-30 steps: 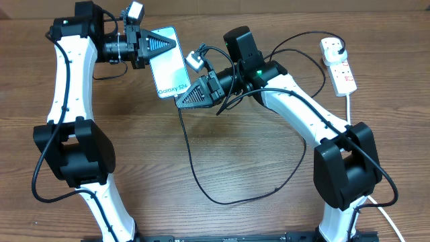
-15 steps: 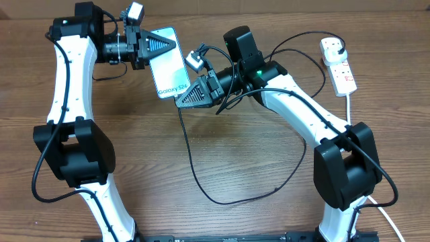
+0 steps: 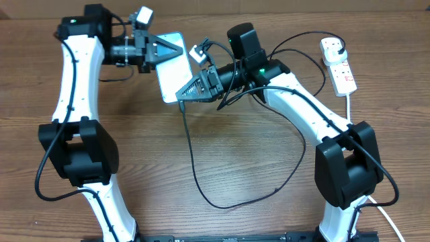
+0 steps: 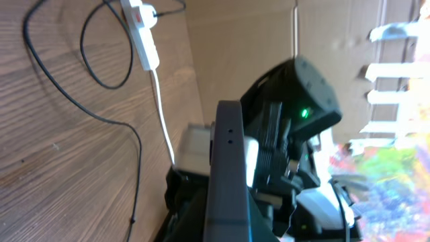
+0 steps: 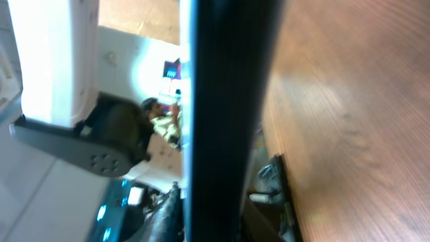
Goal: Plug charger to phone and switch on socket
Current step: 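Open the right gripper and lower the phone with the left gripper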
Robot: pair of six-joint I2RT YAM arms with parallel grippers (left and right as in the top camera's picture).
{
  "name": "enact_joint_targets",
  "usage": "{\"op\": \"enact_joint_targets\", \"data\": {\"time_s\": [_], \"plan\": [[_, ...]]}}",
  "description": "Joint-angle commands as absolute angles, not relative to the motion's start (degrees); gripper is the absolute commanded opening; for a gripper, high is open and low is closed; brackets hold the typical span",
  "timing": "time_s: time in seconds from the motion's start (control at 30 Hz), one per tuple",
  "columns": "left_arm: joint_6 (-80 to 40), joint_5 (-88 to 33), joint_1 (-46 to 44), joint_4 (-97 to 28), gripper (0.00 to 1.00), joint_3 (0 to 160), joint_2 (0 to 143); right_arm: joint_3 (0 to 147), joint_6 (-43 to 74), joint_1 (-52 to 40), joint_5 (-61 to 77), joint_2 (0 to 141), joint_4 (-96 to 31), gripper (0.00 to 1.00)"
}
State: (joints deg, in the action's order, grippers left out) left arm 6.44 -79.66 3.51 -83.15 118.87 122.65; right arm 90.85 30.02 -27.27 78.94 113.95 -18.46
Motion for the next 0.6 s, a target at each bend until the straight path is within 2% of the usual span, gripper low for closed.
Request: {"op": "enact_joint_targets", "data": {"time_s": [0.0,0.3,0.57], "plan": [[7.29,-80.82,2.7,-83.53,0.04,119.35,122.56,92.16,29.78,-26.48,76.16,114.15,-18.52,0.26],[7.29,-79.68,4.67,-83.55,0.04,119.35,122.56,92.16,29.54,-25.28,77.1,114.13,-18.68,0.43],[7.29,-71.26,6.37,-84.93,0.04,119.35,122.56,92.16,29.39,-19.79,77.21,114.13,-18.7,0.6]]}}
